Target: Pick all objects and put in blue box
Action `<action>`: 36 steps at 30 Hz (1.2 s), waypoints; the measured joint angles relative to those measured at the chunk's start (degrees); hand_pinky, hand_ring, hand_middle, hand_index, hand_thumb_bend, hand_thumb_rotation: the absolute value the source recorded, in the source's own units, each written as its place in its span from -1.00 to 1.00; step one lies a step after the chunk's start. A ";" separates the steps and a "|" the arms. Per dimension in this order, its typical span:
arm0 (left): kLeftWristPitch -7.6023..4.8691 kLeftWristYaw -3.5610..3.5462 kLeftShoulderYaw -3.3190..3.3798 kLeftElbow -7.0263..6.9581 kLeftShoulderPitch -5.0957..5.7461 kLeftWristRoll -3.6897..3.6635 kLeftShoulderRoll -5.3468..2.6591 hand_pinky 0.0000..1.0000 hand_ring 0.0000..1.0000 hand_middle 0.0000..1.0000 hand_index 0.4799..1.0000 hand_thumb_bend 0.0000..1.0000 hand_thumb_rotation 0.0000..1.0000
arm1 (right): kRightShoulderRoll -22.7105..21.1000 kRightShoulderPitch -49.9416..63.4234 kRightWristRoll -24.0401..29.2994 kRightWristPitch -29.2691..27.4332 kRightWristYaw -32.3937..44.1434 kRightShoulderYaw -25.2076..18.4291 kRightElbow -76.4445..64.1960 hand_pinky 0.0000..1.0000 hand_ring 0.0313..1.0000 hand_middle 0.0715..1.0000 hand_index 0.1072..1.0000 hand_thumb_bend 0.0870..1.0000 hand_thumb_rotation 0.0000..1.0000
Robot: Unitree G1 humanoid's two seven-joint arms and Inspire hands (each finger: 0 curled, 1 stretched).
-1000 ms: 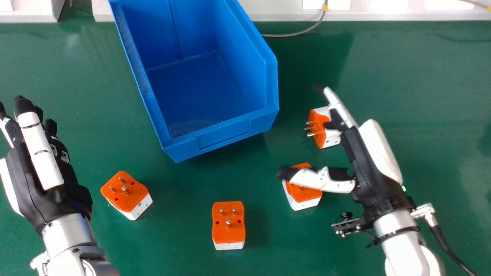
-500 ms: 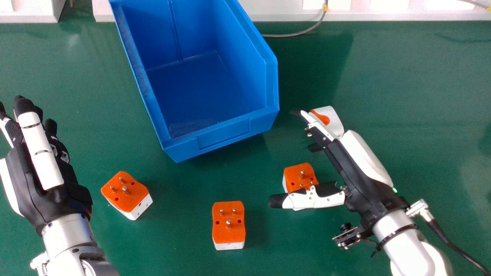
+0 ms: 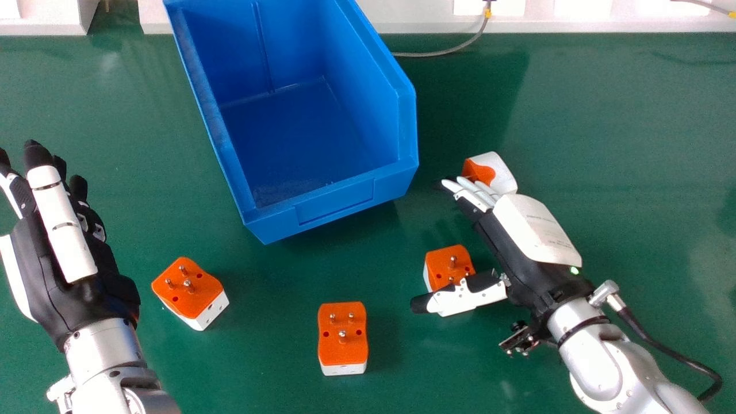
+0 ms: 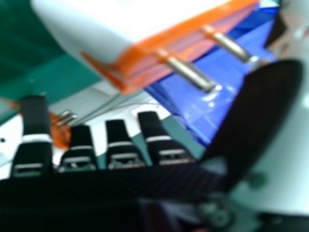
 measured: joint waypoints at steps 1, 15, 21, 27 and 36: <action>0.01 0.00 -0.02 -0.03 0.00 0.00 0.00 1.00 1.00 1.00 1.00 -0.04 0.64 | -0.24 -0.46 -0.23 -0.39 -0.49 0.32 0.82 0.49 0.87 0.84 0.72 1.00 -0.10; 0.00 -0.02 -0.12 -0.28 -0.07 0.01 0.00 1.00 1.00 1.00 1.00 -0.03 0.66 | -2.35 -2.77 -0.54 -2.94 -1.59 3.66 4.31 0.47 0.84 0.83 0.61 1.00 -0.35; 0.01 -0.08 -0.13 -0.55 -0.06 -0.03 0.00 1.00 1.00 1.00 1.00 -0.03 0.68 | -2.77 -0.70 -0.32 -2.68 -1.24 4.91 2.25 0.46 0.83 0.81 0.59 1.00 -0.41; 0.01 0.01 -0.24 -0.71 -0.03 0.00 0.00 1.00 1.00 1.00 1.00 -0.01 0.62 | -3.07 0.40 0.39 -3.50 -2.11 4.86 1.99 0.46 0.82 0.80 0.61 1.00 -0.30; 0.02 0.02 -0.47 -0.71 -0.01 -0.02 -0.01 1.00 1.00 1.00 1.00 0.04 0.57 | -3.28 0.85 0.62 -3.79 -3.00 4.87 2.01 0.45 0.82 0.79 0.63 1.00 -0.29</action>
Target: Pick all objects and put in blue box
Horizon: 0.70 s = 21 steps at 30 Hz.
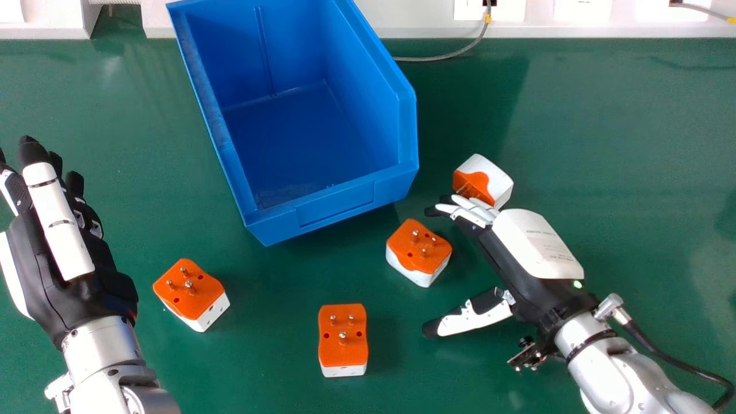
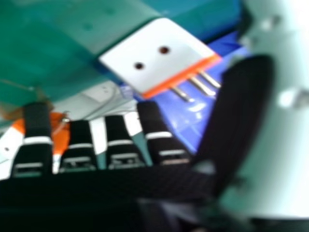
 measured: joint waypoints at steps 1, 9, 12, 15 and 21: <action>0.01 0.00 -0.04 0.00 0.00 0.00 -0.05 1.00 1.00 1.00 1.00 0.04 0.57 | -0.01 0.00 0.01 -0.02 0.00 0.01 0.01 0.45 0.82 0.79 0.63 1.00 -0.29; 0.00 -0.03 -0.12 0.01 0.05 -0.01 -0.12 1.00 1.00 1.00 1.00 0.02 0.59 | 0.43 -0.39 0.35 -1.51 -2.25 0.05 1.68 0.30 0.64 0.66 0.52 0.85 -0.61; 0.00 0.00 -0.11 0.00 0.08 0.00 -0.12 1.00 1.00 1.00 1.00 0.03 0.59 | 2.00 -0.49 0.76 -2.47 -5.50 0.22 3.63 0.25 0.51 0.58 0.48 0.79 -0.72; -0.01 -0.01 -0.20 0.01 0.08 0.02 -0.07 1.00 1.00 1.00 1.00 0.03 0.59 | 4.29 -0.49 0.69 -2.33 -9.47 0.61 5.08 0.16 0.38 0.50 0.44 0.78 -0.86; 0.00 -0.01 -0.20 0.01 0.08 0.01 -0.09 1.00 1.00 1.00 1.00 0.03 0.58 | 8.43 -0.48 0.54 -0.90 -13.95 1.83 6.34 0.12 0.34 0.48 0.43 0.76 -0.91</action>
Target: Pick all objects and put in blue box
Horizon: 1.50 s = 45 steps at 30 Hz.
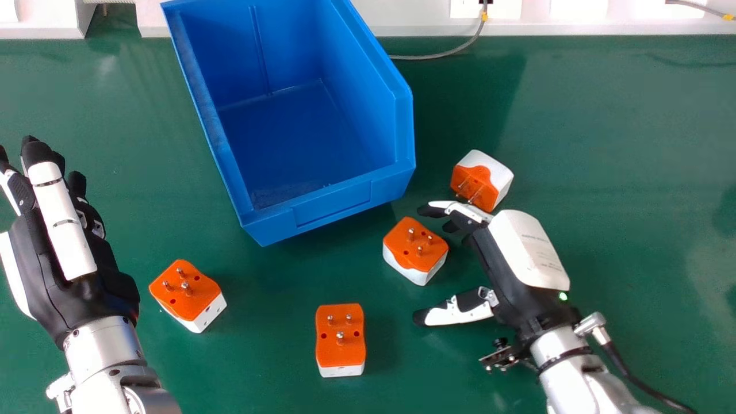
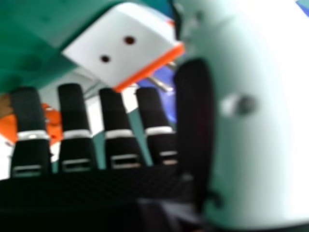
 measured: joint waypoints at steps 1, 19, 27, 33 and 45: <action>0.00 0.00 -0.02 0.00 0.00 0.00 0.00 1.00 1.00 1.00 1.00 0.03 0.58 | 0.55 -0.12 -0.22 0.08 -0.52 0.48 0.21 0.12 0.34 0.47 0.43 0.76 -0.92; 0.01 -0.02 0.05 0.00 0.01 -0.03 0.09 1.00 1.00 1.00 1.00 0.01 0.61 | 3.00 -2.84 -2.15 0.48 -3.23 4.82 2.96 0.04 0.27 0.40 0.29 0.72 -0.99; 0.00 -0.02 0.07 0.00 0.03 -0.02 0.09 1.00 1.00 1.00 1.00 -0.01 0.63 | 5.64 -3.93 -4.15 -3.18 -11.13 6.33 8.99 -0.32 -0.15 -0.05 -0.17 -0.05 -1.00; 0.01 0.01 0.38 0.00 0.09 -0.02 0.09 1.00 1.00 1.00 1.00 -0.01 0.63 | 5.85 -4.36 -4.26 -4.38 -11.33 6.66 9.72 -0.33 -0.16 -0.06 -0.21 -0.09 -1.00; 0.01 0.01 0.58 0.00 0.09 0.00 0.09 1.00 1.00 1.00 1.00 -0.02 0.65 | 5.38 -4.38 -4.39 -5.44 -11.73 6.73 9.99 -0.32 -0.15 -0.08 -0.16 -0.09 -1.00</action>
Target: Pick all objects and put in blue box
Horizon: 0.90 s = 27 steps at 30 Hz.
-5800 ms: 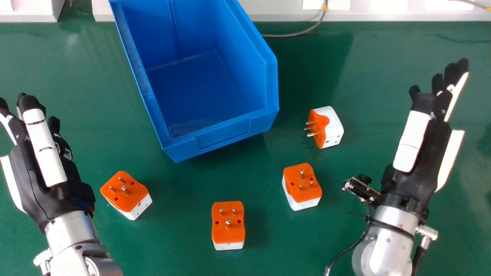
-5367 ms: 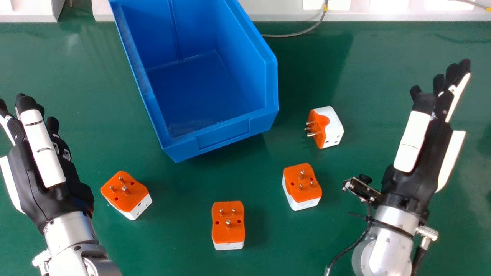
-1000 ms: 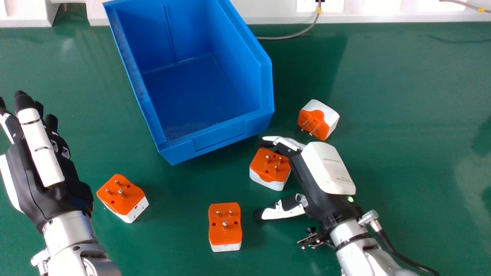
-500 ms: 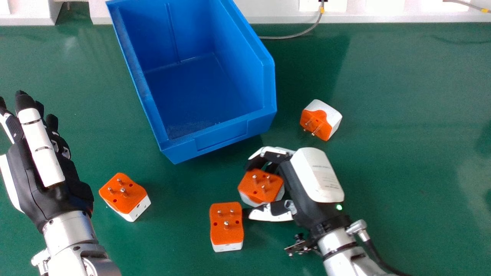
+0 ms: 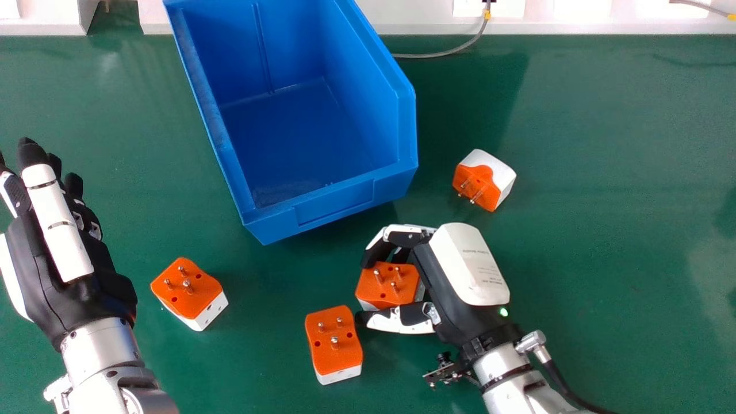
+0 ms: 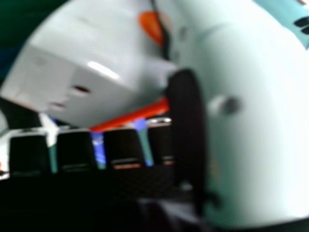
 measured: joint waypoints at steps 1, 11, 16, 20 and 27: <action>0.00 0.00 0.00 0.00 0.00 0.01 0.00 1.00 1.00 1.00 1.00 -0.02 0.65 | -0.11 0.01 0.00 -0.13 -0.01 -0.01 -0.07 -0.32 -0.15 -0.08 -0.16 -0.09 -1.00; -0.05 -0.13 -0.06 -0.01 0.00 0.04 0.00 1.00 1.00 1.00 1.00 -0.03 0.66 | -3.87 2.92 -1.90 -3.09 -5.25 -1.81 -12.49 -0.33 -0.17 -0.12 -0.11 -0.10 -1.00; -0.03 0.12 0.09 0.23 -0.07 0.06 0.01 1.00 1.00 1.00 1.00 -0.02 0.65 | -6.32 6.78 -3.80 -3.57 -5.64 -4.94 -29.20 -0.33 -0.17 -0.08 -0.14 -0.09 -1.00; -0.07 0.11 -0.02 0.43 -0.25 0.19 0.02 1.00 1.00 1.00 1.00 -0.03 0.67 | -7.05 7.91 -4.07 -3.44 -3.72 -8.48 -42.39 -0.35 -0.17 -0.06 -0.18 -0.09 -1.00; -0.09 0.37 0.00 0.65 -0.75 0.49 -0.04 1.00 1.00 1.00 1.00 -0.02 0.65 | -6.67 7.78 -3.70 -4.24 2.62 -9.51 -48.91 -0.32 -0.20 -0.04 -0.18 -0.09 -1.00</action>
